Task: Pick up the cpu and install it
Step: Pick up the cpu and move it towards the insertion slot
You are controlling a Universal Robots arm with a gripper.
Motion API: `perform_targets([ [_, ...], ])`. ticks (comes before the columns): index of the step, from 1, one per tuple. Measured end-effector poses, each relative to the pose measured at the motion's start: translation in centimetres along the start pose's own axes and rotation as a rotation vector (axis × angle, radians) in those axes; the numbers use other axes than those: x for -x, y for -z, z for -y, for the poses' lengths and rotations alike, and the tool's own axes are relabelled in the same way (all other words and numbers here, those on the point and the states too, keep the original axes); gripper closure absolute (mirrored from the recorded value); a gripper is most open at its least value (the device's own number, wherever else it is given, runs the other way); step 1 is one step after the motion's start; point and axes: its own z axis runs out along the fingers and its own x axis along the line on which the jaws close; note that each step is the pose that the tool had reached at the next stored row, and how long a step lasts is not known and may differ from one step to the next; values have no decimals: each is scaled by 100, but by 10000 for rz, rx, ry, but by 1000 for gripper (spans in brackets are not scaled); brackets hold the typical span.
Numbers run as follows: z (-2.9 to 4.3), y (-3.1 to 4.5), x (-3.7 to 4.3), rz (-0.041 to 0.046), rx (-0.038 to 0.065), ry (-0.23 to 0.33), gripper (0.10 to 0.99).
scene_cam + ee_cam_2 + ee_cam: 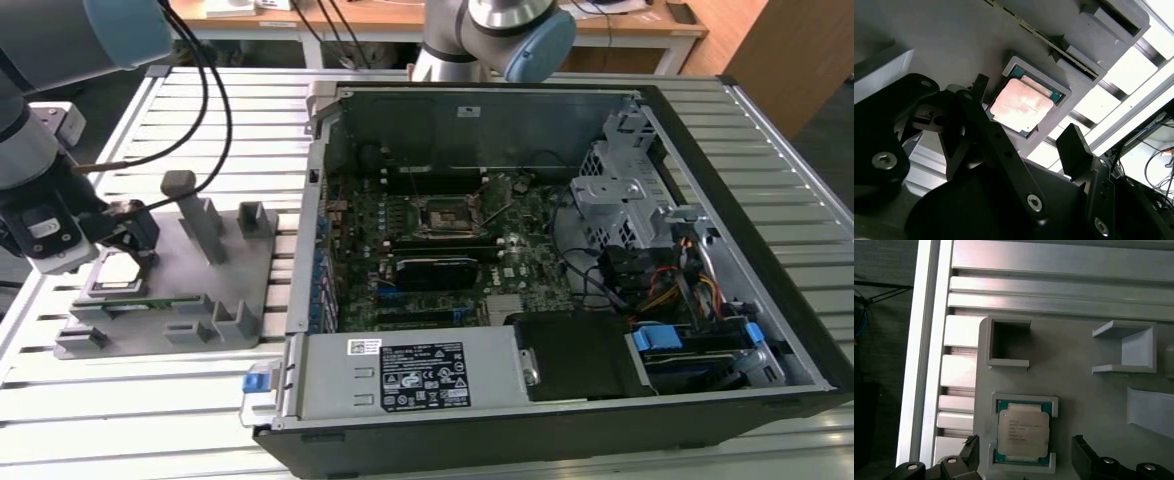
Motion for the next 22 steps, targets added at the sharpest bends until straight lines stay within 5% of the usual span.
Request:
perform_targets([
  [11,-58,-129,6,8,-2,-104,282],
  [14,-89,-152,9,11,-3,-142,412],
  [17,-95,-160,1,20,-6,-150,412],
  [22,-97,-162,-27,217,-30,-138,412],
])
